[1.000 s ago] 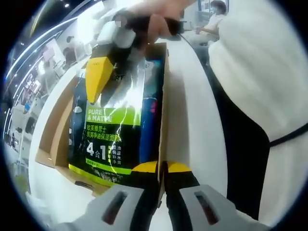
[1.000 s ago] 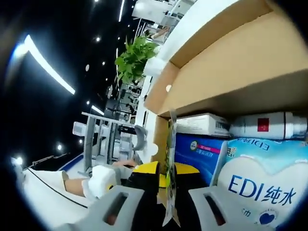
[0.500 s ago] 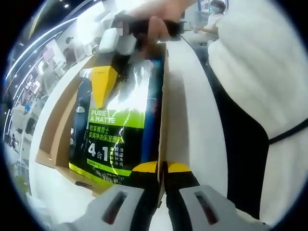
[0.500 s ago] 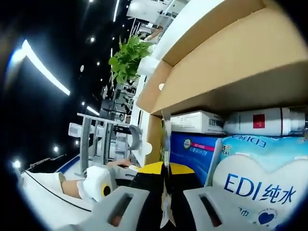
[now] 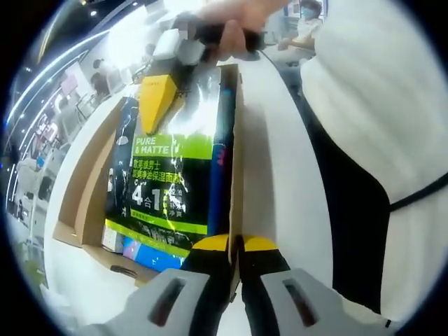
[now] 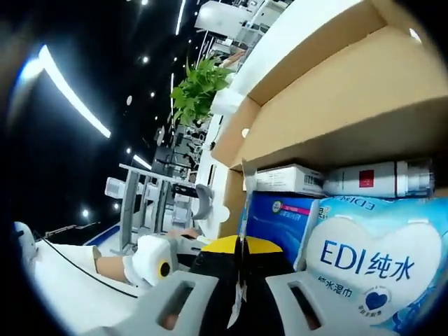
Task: Operate the shoe box by opening the lid, removing the specified soft item, and placing it in the target area until the item is outside and the box remains undamaged.
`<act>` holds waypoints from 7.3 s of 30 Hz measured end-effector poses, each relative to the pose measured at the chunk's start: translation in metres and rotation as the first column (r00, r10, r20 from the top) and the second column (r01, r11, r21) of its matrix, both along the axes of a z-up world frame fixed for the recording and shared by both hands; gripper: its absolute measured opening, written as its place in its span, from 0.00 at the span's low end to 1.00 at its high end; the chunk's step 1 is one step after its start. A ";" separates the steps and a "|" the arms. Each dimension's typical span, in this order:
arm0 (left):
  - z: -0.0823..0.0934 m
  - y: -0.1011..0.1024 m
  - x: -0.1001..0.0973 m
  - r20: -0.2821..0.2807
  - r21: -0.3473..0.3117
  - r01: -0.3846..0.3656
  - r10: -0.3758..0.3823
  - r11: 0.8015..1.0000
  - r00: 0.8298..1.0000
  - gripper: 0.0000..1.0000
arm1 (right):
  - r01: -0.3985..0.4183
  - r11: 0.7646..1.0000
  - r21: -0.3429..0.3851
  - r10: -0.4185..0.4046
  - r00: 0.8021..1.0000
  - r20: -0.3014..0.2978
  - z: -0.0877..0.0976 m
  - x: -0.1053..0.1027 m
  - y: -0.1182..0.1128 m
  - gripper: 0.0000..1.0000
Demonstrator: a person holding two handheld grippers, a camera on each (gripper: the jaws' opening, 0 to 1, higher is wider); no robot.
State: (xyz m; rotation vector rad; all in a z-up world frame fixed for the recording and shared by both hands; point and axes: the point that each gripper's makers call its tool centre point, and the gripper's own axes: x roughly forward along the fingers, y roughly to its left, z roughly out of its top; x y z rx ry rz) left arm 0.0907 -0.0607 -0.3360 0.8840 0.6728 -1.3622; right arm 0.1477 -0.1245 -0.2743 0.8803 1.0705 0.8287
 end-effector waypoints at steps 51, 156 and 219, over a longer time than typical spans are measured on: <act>0.002 0.001 0.000 0.014 -0.009 0.021 -0.021 1.000 1.000 0.03 | 0.186 0.949 0.256 -0.228 0.962 0.149 0.062 -0.040 -0.089 0.00; 0.001 0.001 0.000 -0.006 -0.024 0.008 -0.009 1.000 1.000 0.03 | 0.125 0.968 -0.219 -0.089 0.982 0.170 0.095 -0.032 -0.267 0.00; 0.002 0.000 0.000 -0.012 -0.025 0.023 -0.023 0.999 1.000 0.03 | 0.070 0.785 -0.616 -0.053 0.998 0.046 -0.046 -0.035 -0.252 0.00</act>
